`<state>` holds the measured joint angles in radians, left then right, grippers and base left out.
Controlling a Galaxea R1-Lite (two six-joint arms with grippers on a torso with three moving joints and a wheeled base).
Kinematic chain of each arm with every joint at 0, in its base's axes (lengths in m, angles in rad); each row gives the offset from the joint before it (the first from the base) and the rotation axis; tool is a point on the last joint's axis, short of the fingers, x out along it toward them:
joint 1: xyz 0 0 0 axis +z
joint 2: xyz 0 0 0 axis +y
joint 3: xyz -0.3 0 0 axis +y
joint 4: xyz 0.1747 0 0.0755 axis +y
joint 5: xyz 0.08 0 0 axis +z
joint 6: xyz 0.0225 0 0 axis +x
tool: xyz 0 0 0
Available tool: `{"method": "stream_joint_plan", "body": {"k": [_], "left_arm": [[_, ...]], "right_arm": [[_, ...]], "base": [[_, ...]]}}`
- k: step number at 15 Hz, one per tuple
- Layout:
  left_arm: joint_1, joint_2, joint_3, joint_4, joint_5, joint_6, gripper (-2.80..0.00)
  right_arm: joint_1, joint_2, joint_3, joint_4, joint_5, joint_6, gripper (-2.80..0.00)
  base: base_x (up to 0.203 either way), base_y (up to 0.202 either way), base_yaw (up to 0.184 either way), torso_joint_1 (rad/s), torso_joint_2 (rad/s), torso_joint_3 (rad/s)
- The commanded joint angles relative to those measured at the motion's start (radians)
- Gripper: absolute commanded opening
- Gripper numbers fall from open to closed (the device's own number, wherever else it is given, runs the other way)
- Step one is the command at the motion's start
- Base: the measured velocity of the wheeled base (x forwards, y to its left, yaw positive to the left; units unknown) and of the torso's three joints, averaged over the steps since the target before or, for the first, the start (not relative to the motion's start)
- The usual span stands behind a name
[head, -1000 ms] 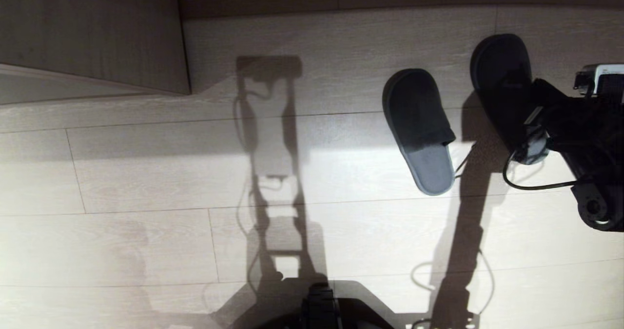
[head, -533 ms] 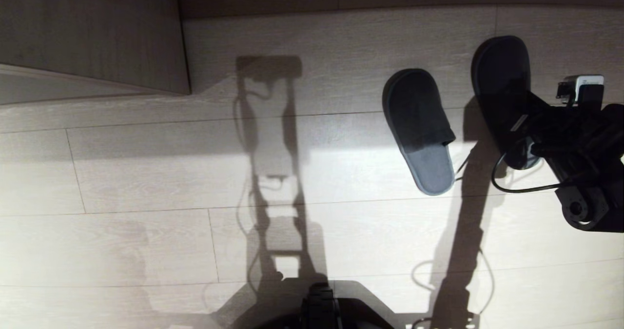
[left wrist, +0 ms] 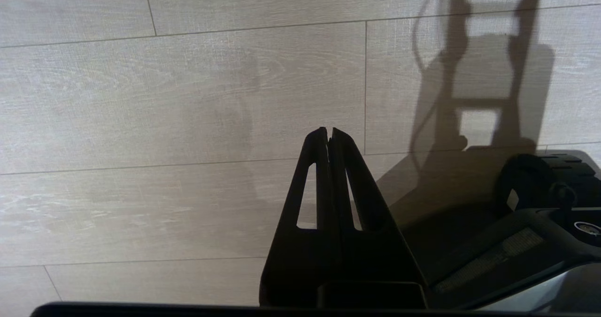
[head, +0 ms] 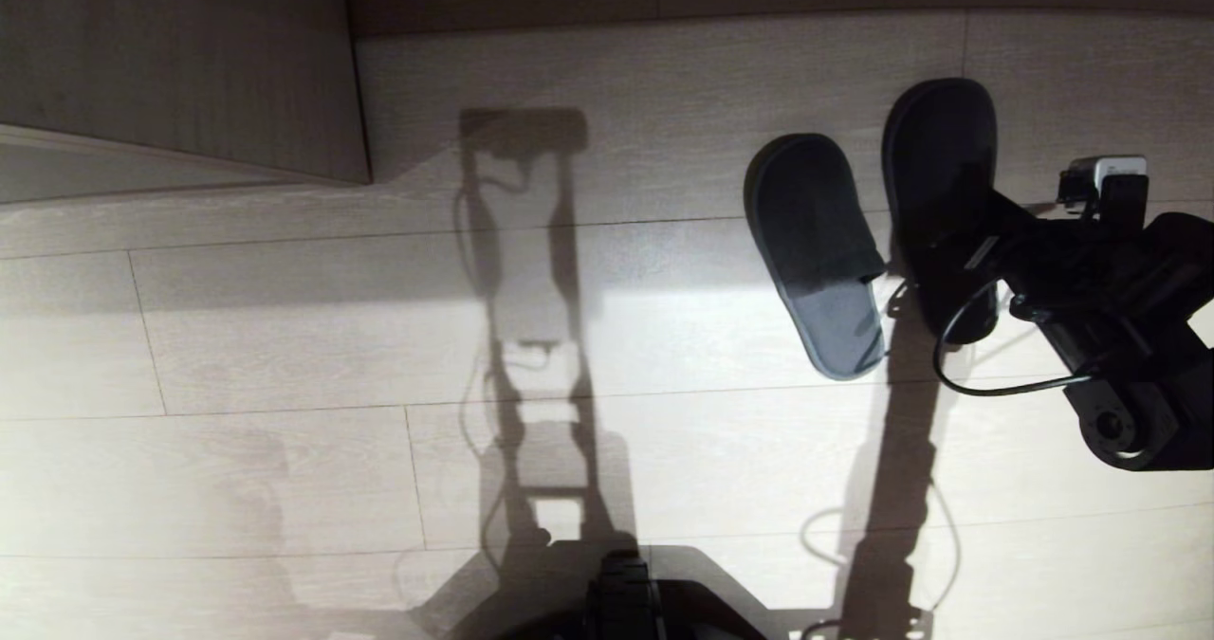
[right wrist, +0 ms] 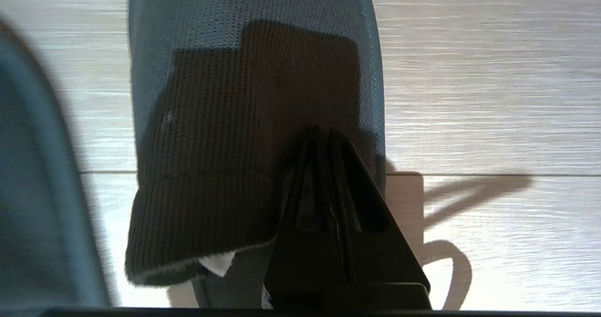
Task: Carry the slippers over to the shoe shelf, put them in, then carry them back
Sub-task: Place the slippers on the floor
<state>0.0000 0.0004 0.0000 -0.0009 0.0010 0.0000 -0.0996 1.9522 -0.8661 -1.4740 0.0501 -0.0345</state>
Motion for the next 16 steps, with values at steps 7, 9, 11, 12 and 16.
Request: {"method": "stream_joint_plan", "body": {"k": [7,9,11,12,16], "left_arm": [[0.0,0.0,0.0,-0.001,0.001,-0.002,-2.8],[0.001,-0.001,0.0,-0.001,0.001,-0.002,-2.8],[0.001,0.0,0.0,-0.001,0.001,-0.002,-2.8],[0.001,0.0,0.0,-0.001,0.001,-0.002,-2.8],[0.001,0.0,0.0,-0.001,0.001,-0.002,-2.8]], "right_arm": [[0.079,-0.049,0.071,-0.01,-0.006,-0.004,-2.8],[0.081,-0.047,0.095,-0.011,-0.002,-0.005,-2.8],[0.081,-0.052,0.102,-0.011,-0.001,-0.004,-2.8],[0.081,-0.059,0.102,-0.011,0.001,-0.004,-2.8],[0.101,-0.075,0.104,-0.012,-0.003,-0.007,-2.8]], "base": [[0.0,0.0,0.0,0.0,0.0,0.0],[0.0,0.0,0.0,0.0,0.0,0.0],[0.0,0.0,0.0,0.0,0.0,0.0],[0.0,0.0,0.0,0.0,0.0,0.0],[0.0,0.0,0.0,0.0,0.0,0.0]]}}
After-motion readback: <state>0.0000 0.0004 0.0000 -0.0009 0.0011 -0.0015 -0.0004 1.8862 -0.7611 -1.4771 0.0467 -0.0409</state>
